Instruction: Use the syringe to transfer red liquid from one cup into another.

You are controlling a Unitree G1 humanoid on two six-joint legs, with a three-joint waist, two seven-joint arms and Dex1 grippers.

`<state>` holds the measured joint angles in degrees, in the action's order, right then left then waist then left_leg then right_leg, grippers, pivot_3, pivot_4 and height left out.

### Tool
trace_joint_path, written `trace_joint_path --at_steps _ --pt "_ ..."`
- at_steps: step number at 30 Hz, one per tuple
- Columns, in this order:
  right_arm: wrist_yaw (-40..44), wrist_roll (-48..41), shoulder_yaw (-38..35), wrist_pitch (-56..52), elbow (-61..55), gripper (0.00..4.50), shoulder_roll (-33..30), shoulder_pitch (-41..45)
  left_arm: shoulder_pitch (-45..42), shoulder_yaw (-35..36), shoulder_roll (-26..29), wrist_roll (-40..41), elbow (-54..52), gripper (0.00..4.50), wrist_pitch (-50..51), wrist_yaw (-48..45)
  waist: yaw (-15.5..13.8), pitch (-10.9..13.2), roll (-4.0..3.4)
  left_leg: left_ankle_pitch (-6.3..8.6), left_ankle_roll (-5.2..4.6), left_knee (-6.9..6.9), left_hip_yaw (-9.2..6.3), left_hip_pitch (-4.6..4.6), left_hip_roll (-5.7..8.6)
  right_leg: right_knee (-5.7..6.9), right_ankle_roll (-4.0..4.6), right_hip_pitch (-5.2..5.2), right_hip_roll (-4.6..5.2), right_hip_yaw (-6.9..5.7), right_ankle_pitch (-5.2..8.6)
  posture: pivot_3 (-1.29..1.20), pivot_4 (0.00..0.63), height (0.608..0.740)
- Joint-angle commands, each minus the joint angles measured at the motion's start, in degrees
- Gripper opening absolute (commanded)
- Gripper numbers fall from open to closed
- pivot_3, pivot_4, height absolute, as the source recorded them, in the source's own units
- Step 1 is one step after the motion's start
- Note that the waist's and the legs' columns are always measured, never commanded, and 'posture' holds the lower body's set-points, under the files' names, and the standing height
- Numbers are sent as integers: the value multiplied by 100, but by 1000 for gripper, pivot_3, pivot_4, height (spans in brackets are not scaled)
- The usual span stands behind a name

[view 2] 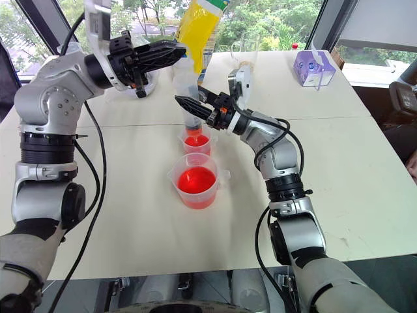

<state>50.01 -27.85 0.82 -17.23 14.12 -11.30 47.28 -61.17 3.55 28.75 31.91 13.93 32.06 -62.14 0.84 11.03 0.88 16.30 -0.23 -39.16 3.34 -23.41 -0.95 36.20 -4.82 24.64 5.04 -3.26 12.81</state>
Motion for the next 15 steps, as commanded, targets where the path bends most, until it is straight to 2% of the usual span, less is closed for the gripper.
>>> trace_joint_path --at_steps 1,15 --pt "-195 -390 -448 30 -602 1362 9 550 250 -333 -50 -88 -239 28 65 -202 0 0 0 0 0 0 0 0 0 0 0 0 0 0 0 0 150 740" --pt "-231 -424 -564 -41 -614 1362 -114 722 622 -506 -112 -217 -463 28 8 -161 -4 0 0 0 -1 0 0 0 0 0 0 0 1 0 0 0 150 740"
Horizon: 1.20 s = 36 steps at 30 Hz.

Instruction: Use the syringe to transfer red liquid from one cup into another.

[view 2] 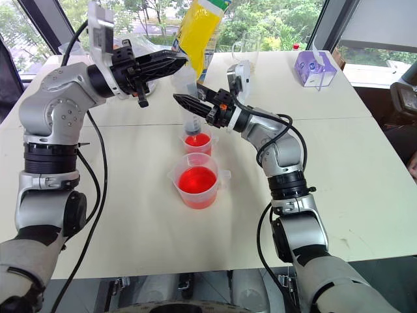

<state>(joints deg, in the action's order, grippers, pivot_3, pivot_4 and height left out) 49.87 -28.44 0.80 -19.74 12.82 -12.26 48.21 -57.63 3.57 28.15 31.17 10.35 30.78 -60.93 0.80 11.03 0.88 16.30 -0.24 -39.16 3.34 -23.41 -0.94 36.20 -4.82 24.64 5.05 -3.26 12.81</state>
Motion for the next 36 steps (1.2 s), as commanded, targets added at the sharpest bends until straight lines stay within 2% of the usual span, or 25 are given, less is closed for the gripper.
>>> trace_joint_path --at_steps 1,5,9,10,14,23,28,31,36 --pt "-214 -358 -561 212 -470 1362 -22 629 249 -490 -56 -129 -92 28 147 -276 0 0 0 0 0 0 0 0 0 0 0 0 0 0 0 0 150 740" --pt "-186 -316 -505 210 -425 1362 -6 545 137 -387 -42 -71 -50 28 209 -232 0 0 0 0 0 0 0 0 0 0 0 0 0 0 0 0 150 740" --pt "-159 -282 -413 168 -451 1362 39 401 25 -239 3 16 -34 1775 335 -169 -8 0 0 0 0 0 -2 -2 0 0 0 0 1 -1 0 0 150 740" --pt "-149 -269 -399 158 -460 1362 50 376 11 -200 21 37 -43 2394 369 -159 -6 0 0 0 0 0 -2 -1 0 0 0 0 1 -1 0 0 150 740" --pt "-108 -255 -333 76 -530 1362 103 266 -27 37 158 110 -103 4410 453 -37 8 1 -2 0 0 0 -2 -1 0 0 0 0 0 -1 0 0 150 740" --pt "-164 -286 -327 -17 -597 1362 101 229 438 592 870 552 -835 4461 969 54 19 2 -3 0 0 2 -2 -1 -5 1 0 3 1 1 0 0 150 740" --pt "-536 -348 -603 -512 -542 1362 -247 701 965 715 1124 810 -1376 4461 1237 89 -10 3 -4 0 0 1 -4 -3 -2 2 0 2 7 0 0 0 150 740" --pt "-1021 -96 -714 -1276 -157 1362 -850 1142 1269 775 1189 986 -1666 4461 1363 139 -14 2 -4 0 0 0 -5 -3 0 0 1 1 10 -1 0 0 150 740" --pt "-1414 -275 -791 -3537 -141 1362 -1963 1364 1695 842 1118 1258 -2127 4461 1535 408 -21 2 -3 1 -2 3 -5 -4 0 -5 2 0 14 -1 1 0 150 740"
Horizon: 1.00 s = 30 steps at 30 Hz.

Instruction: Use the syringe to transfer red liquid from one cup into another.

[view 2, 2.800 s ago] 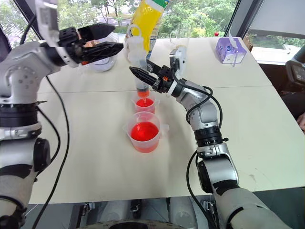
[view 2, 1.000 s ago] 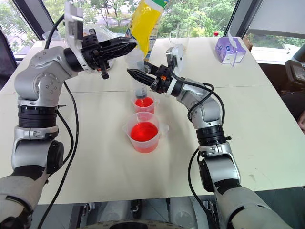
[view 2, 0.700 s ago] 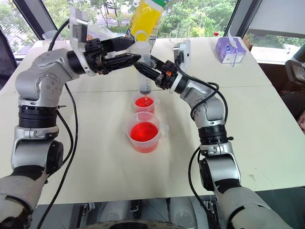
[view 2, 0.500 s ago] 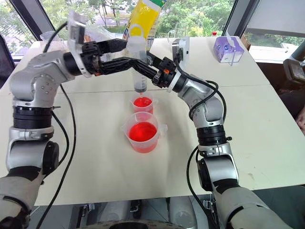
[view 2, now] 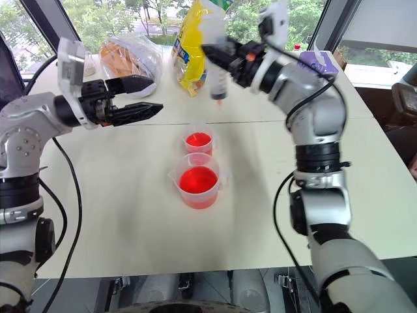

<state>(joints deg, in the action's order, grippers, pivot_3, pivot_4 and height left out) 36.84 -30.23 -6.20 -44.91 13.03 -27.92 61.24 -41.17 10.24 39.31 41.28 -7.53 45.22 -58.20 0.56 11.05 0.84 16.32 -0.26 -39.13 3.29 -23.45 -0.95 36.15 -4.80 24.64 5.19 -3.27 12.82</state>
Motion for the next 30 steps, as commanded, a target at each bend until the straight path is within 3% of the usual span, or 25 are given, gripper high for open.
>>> trace_joint_path --at_steps 1,6,10,23,26,29,30 --pt "-126 -99 -32 -1445 -235 1362 -618 -1 107 197 -14 314 -413 4461 121 190 10 0 0 1 -2 0 1 0 0 0 0 0 1 0 0 0 150 740" --pt "-563 -14 -29 -3389 19 1362 -1053 19 324 228 -17 540 -657 4461 190 396 51 0 0 4 -7 1 6 -1 -1 -1 0 3 -2 2 0 0 150 740" --pt "-1008 279 -136 -4120 522 1362 -1061 -13 444 200 21 608 -726 4461 177 471 24 0 0 4 -7 1 5 2 -2 2 0 3 -8 2 0 0 150 740" --pt "-1290 823 100 -3859 806 1362 -953 -898 639 94 188 652 -925 4461 164 523 28 0 0 7 -13 0 8 -3 2 -6 -1 3 -10 3 0 0 150 740" --pt "-1242 826 92 -3763 827 2714 -947 -925 730 143 253 792 -1030 4500 266 463 23 0 0 7 -13 0 7 -2 2 -5 -1 3 -11 2 0 0 150 740" --pt "-1108 757 93 -3786 625 4346 -996 -917 827 184 355 877 -1106 4500 307 406 22 0 0 7 -13 0 7 -2 1 -5 -1 3 -11 3 0 0 150 740" --pt "-1041 757 153 -3747 537 4435 -1050 -928 859 201 386 911 -1118 4500 321 400 22 0 0 7 -13 0 7 -2 1 -5 -1 3 -11 3 0 0 150 740"
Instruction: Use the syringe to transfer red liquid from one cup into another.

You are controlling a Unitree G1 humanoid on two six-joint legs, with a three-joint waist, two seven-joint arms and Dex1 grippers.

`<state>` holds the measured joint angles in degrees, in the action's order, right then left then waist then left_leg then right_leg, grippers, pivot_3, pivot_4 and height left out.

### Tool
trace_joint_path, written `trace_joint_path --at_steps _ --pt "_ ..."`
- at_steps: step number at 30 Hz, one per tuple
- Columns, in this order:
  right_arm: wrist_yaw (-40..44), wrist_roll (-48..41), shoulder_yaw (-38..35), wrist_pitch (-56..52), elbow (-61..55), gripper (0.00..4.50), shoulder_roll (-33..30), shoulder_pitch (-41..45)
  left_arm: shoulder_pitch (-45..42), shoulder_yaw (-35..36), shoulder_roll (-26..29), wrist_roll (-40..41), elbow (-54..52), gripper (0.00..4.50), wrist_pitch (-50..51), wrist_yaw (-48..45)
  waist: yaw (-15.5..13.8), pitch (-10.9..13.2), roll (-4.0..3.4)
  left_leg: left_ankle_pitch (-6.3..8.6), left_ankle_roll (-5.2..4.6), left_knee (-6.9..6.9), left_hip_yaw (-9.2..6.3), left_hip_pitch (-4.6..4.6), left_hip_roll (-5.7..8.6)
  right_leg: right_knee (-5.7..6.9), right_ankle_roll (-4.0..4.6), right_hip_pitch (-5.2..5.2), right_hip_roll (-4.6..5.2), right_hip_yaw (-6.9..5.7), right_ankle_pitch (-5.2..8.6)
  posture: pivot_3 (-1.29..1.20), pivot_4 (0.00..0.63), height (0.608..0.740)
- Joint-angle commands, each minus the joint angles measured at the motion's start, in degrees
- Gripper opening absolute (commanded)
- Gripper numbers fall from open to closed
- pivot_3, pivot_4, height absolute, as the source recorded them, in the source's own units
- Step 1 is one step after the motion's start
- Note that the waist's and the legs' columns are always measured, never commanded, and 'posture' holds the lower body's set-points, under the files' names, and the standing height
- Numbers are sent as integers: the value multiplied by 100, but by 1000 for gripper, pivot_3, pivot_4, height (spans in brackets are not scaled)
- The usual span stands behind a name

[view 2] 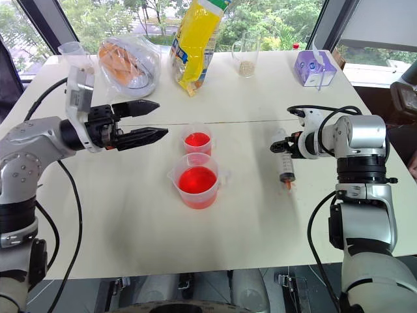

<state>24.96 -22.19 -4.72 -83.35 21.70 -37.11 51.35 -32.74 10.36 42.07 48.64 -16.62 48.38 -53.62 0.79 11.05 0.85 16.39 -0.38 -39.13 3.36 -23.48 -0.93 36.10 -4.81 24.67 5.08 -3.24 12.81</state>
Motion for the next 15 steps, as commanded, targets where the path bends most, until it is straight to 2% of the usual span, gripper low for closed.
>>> trace_joint_path --at_steps 1,6,10,15 --pt "289 -85 104 154 -539 4435 -248 47 87 199 183 174 -232 4500 4 -98 -1 0 0 0 0 0 0 0 0 0 0 0 0 0 0 0 150 740" --pt "1252 -368 459 667 -1855 4435 -1037 -156 465 366 530 254 -362 4500 13 -230 -9 1 -2 1 -1 1 -1 -1 0 -1 -1 2 0 0 1 0 150 740" --pt "2035 -1007 136 774 -2883 4435 -1484 -370 724 549 769 427 -516 4500 123 -248 -8 1 -1 2 -1 1 -4 -1 -3 -4 -2 1 0 -1 2 0 150 740" --pt "2923 -2079 -707 787 -4076 4435 -1916 -884 1028 747 1009 675 -726 4500 286 -250 -14 2 0 2 -1 1 -5 -1 -5 -6 -2 0 1 -1 2 0 150 740"
